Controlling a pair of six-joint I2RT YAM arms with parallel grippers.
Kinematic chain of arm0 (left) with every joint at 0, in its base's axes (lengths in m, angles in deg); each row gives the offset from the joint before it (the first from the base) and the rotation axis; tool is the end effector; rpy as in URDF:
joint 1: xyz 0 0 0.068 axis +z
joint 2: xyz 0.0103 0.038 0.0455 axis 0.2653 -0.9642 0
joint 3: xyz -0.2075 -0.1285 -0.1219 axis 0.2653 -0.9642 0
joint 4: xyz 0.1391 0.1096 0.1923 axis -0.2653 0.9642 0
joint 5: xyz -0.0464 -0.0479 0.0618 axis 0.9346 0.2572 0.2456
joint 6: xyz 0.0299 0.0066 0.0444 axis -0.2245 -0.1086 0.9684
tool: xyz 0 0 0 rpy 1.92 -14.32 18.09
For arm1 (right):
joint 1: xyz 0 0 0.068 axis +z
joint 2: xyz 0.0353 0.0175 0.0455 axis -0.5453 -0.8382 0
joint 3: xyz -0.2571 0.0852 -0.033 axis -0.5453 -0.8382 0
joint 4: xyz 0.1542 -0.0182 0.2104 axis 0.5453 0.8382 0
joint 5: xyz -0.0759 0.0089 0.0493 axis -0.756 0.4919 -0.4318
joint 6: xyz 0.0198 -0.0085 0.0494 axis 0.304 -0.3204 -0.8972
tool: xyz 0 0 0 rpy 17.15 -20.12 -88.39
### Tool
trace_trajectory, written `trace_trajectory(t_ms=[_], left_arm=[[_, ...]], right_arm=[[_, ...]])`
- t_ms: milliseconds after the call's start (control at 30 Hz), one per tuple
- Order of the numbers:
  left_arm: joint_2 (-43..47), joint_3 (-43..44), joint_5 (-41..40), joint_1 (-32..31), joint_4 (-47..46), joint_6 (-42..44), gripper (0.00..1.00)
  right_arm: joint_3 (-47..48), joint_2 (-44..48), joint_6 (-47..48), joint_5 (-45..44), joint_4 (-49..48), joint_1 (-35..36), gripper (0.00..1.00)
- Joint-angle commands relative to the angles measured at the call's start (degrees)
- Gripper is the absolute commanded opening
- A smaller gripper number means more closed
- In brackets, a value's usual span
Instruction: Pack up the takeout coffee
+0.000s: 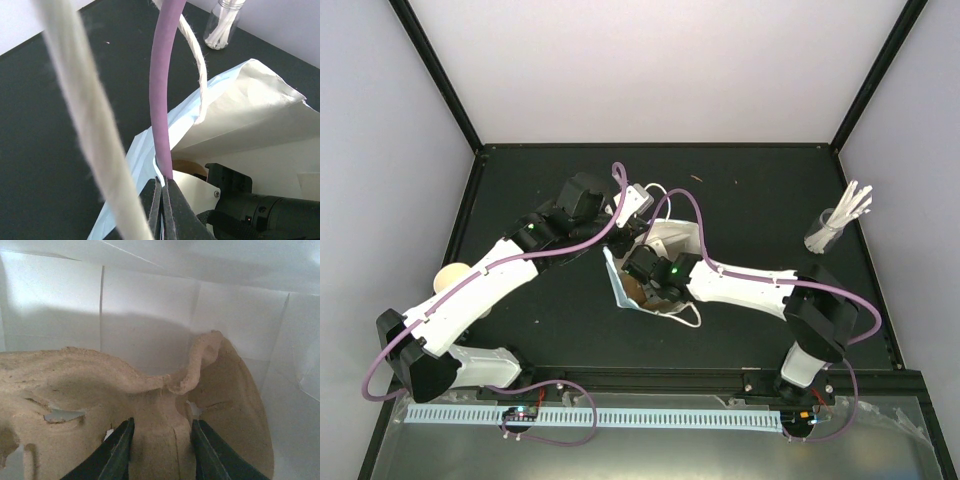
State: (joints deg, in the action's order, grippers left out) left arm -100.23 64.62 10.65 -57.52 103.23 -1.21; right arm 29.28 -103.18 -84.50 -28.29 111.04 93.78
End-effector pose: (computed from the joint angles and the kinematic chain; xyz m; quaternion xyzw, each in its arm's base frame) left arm 0.1989 -0.1910 0.3651 0.3760 0.7970 -0.2563 0.3972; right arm 0.1712 0.2779 0.2006 -0.1929 0.9463 -0.0011 0.2595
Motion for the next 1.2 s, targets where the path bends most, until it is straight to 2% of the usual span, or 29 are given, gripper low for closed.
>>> trace_trajectory(t_ms=[0, 467, 733, 767, 800, 833, 867, 933, 1167], left_arm=[[2.5, 1.3, 5.1, -1.7, -4.0, 0.0, 0.02], [2.3, 1.3, 4.9, -1.7, -3.8, 0.4, 0.01], [2.4, 1.4, 4.7, -1.7, -3.5, 0.5, 0.02], [2.4, 1.4, 4.7, -1.7, -3.5, 0.5, 0.02], [2.4, 1.4, 4.7, -1.7, -3.5, 0.5, 0.02], [2.4, 1.4, 4.7, -1.8, -3.4, 0.5, 0.02], [2.3, 1.4, 4.7, -1.7, -3.4, 0.5, 0.02], [2.3, 1.5, 4.7, -1.7, -3.3, 0.4, 0.02], [2.5, 1.6, 4.8, -1.7, -3.3, 0.3, 0.01]], right_arm=[[-1.8, -2.9, 0.1, 1.0, 0.6, 0.1, 0.33], [-2.1, -4.5, 0.6, 0.3, -0.7, 0.0, 0.33], [-2.2, -6.7, 1.1, 1.0, -2.2, 0.1, 0.45], [-2.3, -6.8, 1.2, 1.3, -2.3, 0.0, 0.49], [-2.2, -6.8, 1.6, 1.5, -2.3, 0.0, 0.64], [-2.0, -6.8, 1.6, 2.0, -2.0, 0.1, 0.85], [-1.9, -6.8, 1.6, 2.1, -1.6, 0.1, 0.95], [-2.0, -6.3, 1.9, 2.1, -1.5, 0.1, 0.99], [-1.4, -4.1, 3.6, 1.7, 0.7, 0.1, 1.0]])
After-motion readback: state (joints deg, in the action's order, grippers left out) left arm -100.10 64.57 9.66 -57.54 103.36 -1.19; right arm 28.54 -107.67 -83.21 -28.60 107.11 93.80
